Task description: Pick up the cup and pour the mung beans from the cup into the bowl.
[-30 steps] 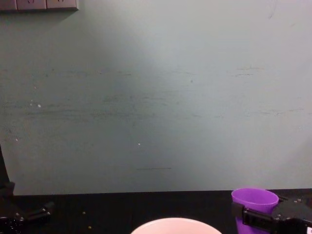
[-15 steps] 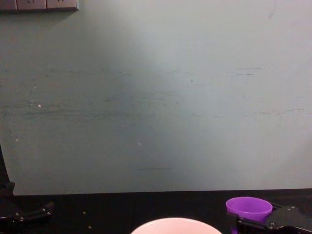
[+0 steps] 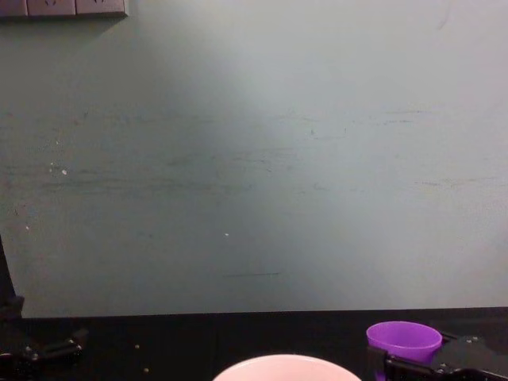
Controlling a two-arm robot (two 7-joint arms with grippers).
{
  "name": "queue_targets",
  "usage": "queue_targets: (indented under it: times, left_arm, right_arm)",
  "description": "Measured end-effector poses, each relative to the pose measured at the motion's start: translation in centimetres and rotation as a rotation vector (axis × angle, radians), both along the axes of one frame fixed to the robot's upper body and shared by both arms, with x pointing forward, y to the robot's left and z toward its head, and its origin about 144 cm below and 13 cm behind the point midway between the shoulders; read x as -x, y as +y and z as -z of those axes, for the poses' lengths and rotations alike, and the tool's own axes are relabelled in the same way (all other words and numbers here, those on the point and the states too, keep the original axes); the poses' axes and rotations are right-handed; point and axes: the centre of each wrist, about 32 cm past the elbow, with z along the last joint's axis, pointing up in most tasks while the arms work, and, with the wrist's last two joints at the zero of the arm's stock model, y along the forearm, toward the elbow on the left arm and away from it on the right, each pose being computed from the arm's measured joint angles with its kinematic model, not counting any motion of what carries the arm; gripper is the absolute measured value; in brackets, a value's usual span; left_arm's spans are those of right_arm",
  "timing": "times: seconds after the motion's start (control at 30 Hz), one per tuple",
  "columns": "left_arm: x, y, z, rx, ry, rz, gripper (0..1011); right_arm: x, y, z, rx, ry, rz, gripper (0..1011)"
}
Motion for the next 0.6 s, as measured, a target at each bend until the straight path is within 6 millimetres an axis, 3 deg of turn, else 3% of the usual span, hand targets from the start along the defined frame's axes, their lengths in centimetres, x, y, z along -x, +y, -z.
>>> queue_targets:
  times: [0.07,0.37,0.6]
  left_arm:
    - [0.00,0.00,0.00,0.000,0.000,0.000,1000]
    - [0.00,0.00,0.00,0.000,0.000,0.000,1000]
    - [0.00,0.00,0.00,0.000,0.000,0.000,1000]
  right_arm:
    - [0.00,0.00,-0.01,0.000,0.000,0.000,765]
    - [0.01,0.02,-0.03,0.000,-0.001,0.000,1002]
    - [0.47,0.05,-0.86,-0.009,-0.034,0.002,1000]
